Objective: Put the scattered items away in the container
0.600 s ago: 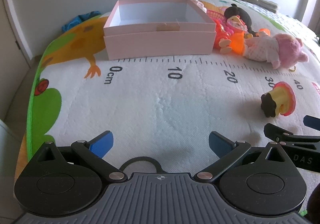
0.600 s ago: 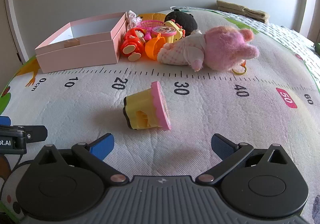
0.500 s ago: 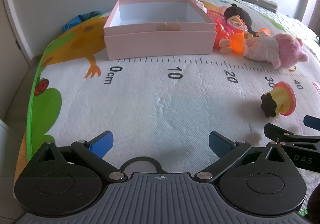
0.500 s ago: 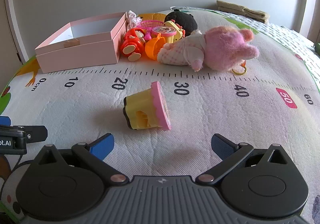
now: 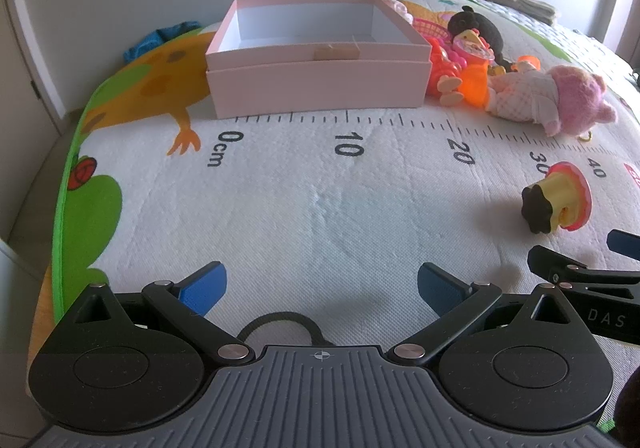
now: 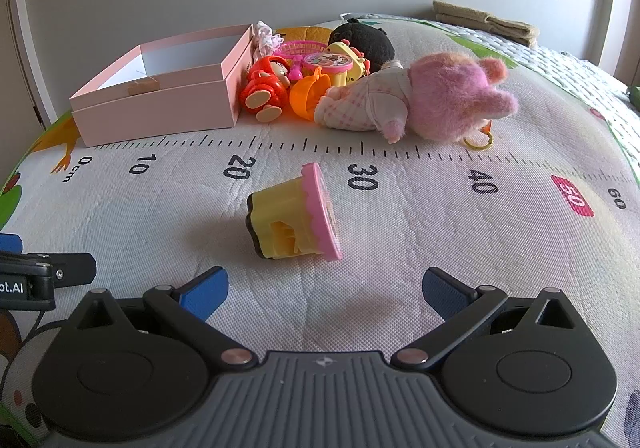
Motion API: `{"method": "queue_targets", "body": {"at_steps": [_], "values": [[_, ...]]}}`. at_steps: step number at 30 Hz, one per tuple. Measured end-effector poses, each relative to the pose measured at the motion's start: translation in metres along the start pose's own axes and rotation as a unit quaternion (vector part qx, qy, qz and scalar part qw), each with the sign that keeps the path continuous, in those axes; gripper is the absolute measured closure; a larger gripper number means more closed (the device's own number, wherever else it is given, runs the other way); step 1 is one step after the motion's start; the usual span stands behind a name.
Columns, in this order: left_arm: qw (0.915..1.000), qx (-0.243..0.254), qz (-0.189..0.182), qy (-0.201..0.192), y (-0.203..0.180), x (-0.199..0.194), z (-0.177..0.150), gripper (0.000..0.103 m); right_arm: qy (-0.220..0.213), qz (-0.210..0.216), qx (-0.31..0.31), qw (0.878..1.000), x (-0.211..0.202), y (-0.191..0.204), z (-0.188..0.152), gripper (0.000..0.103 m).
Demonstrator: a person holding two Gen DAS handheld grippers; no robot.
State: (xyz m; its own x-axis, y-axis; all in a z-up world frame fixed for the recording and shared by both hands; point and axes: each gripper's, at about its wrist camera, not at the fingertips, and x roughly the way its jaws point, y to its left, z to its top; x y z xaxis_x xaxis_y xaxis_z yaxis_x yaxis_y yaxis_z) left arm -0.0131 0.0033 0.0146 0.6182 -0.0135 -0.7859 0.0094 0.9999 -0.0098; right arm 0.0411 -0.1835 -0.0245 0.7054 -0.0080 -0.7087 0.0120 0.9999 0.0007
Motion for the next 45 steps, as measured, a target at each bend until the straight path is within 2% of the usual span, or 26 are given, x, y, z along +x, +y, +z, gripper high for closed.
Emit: {"method": "queue_targets", "body": {"at_steps": [27,33,39,43,45], "values": [[1.0000,-0.001,-0.003,0.001,-0.002,0.001,-0.004,0.000,-0.002,-0.001,-0.003,1.000,-0.001,0.000,0.001,0.000],[0.9991,-0.010,-0.041,-0.011,-0.007,0.003,-0.002,0.000,-0.027,-0.010,0.008,1.000,-0.005,-0.020,0.008,0.000],[0.9944,0.005,-0.091,-0.052,-0.028,0.000,0.006,0.000,-0.045,-0.017,0.066,0.997,-0.004,-0.066,0.013,0.000],[0.9903,0.060,-0.108,-0.063,-0.060,0.001,0.010,0.000,-0.066,-0.023,0.101,0.992,-0.008,-0.094,0.014,0.000],[0.9888,0.082,-0.114,-0.052,-0.074,0.005,0.013,0.000,-0.074,-0.033,0.117,0.990,-0.009,-0.106,0.016,0.000]]}}
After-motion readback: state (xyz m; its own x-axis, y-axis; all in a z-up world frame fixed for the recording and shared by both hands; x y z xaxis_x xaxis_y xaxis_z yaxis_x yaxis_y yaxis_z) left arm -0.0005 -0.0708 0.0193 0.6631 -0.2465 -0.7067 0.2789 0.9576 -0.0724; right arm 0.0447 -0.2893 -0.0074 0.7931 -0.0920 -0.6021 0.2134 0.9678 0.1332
